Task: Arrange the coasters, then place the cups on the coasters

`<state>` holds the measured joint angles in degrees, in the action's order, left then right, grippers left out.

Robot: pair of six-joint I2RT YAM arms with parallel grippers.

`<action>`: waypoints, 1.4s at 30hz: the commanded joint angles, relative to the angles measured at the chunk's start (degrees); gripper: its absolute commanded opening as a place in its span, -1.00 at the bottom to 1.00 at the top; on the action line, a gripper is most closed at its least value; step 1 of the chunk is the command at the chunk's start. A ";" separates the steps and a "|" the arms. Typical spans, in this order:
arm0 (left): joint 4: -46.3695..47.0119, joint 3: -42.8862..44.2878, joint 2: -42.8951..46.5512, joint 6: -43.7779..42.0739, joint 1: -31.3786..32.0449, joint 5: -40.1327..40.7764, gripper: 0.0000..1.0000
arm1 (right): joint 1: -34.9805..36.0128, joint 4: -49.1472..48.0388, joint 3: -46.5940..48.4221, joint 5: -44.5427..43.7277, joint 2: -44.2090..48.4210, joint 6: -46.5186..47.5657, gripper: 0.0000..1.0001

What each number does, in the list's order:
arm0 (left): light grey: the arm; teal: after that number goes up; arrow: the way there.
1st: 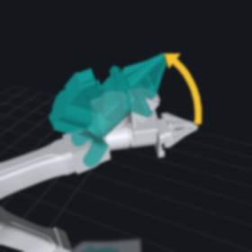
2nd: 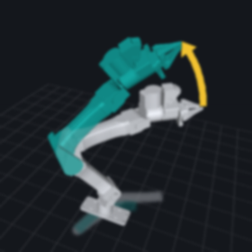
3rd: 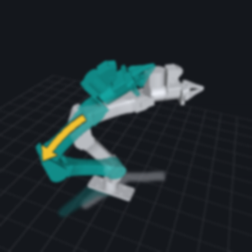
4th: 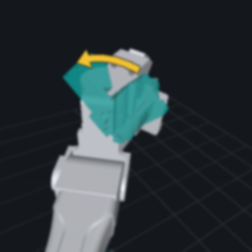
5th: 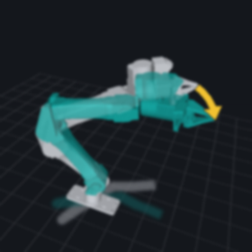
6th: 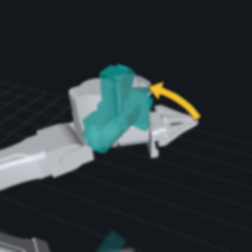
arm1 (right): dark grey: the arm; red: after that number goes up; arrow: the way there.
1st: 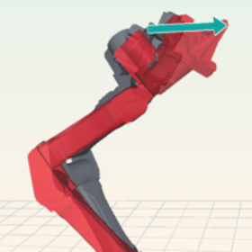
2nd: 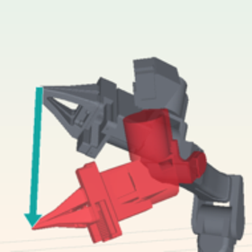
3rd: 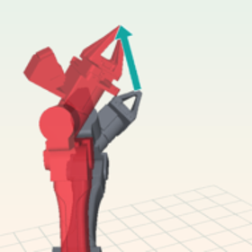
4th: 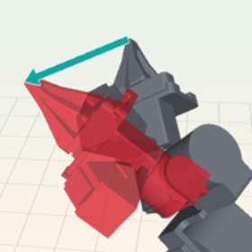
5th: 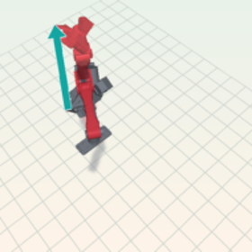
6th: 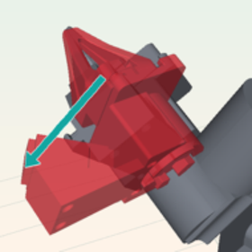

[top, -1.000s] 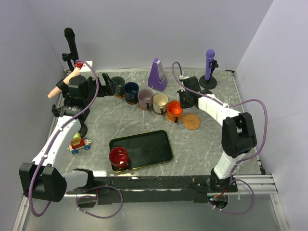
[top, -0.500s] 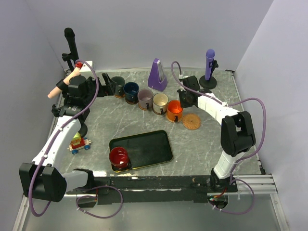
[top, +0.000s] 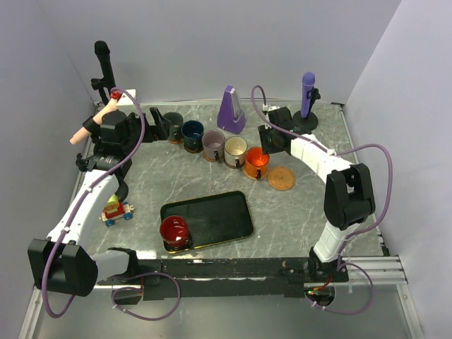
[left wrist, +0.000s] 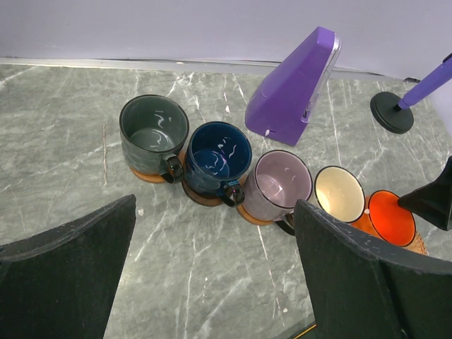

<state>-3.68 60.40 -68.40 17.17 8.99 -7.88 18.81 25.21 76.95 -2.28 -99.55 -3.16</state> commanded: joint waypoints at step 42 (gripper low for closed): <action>4.39 -0.64 0.99 3.13 -5.74 -2.05 0.93 | 47.81 -6.14 6.99 11.33 -3.72 11.33 0.27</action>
<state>-1.37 59.07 -68.73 20.67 3.22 -10.17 65.89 21.08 80.34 7.25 -101.97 7.42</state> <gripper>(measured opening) 0.967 0.641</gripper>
